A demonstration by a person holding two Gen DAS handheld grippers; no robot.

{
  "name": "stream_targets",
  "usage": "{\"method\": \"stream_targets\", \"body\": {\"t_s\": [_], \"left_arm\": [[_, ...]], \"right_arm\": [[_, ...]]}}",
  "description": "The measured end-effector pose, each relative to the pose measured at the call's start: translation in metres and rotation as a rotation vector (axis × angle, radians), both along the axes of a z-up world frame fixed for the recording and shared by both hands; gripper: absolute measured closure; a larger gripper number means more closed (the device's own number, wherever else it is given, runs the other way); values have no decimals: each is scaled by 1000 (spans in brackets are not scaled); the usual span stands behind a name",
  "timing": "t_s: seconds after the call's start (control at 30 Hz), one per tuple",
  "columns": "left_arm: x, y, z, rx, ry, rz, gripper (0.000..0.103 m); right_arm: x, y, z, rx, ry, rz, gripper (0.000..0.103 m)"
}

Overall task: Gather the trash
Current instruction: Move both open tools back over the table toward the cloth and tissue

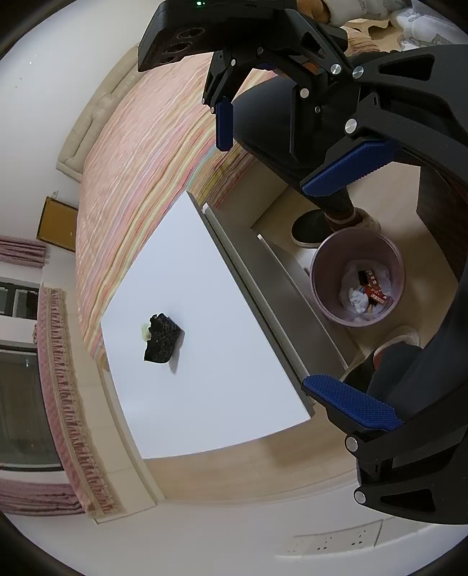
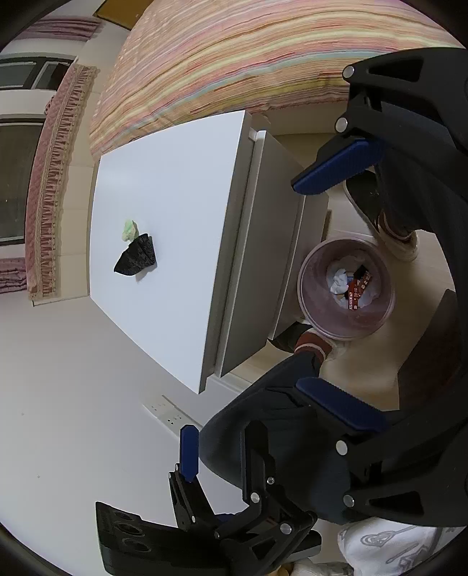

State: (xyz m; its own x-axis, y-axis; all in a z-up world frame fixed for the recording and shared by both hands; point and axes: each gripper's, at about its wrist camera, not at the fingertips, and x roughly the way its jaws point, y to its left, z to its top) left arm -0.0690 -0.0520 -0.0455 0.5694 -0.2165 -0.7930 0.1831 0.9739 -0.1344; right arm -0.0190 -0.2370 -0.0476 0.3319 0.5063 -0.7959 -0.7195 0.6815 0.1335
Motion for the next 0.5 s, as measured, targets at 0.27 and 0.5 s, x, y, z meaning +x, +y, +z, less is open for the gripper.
{"method": "stream_targets", "body": {"t_s": [0.27,0.5], "left_arm": [[11,6,8,-3,-7,5,7],[31,10,19,12,-33,-3,7]], "right_arm": [[15,0,11,6,-13,-14,3],[38,5,28,19,-41,-24,3]]}}
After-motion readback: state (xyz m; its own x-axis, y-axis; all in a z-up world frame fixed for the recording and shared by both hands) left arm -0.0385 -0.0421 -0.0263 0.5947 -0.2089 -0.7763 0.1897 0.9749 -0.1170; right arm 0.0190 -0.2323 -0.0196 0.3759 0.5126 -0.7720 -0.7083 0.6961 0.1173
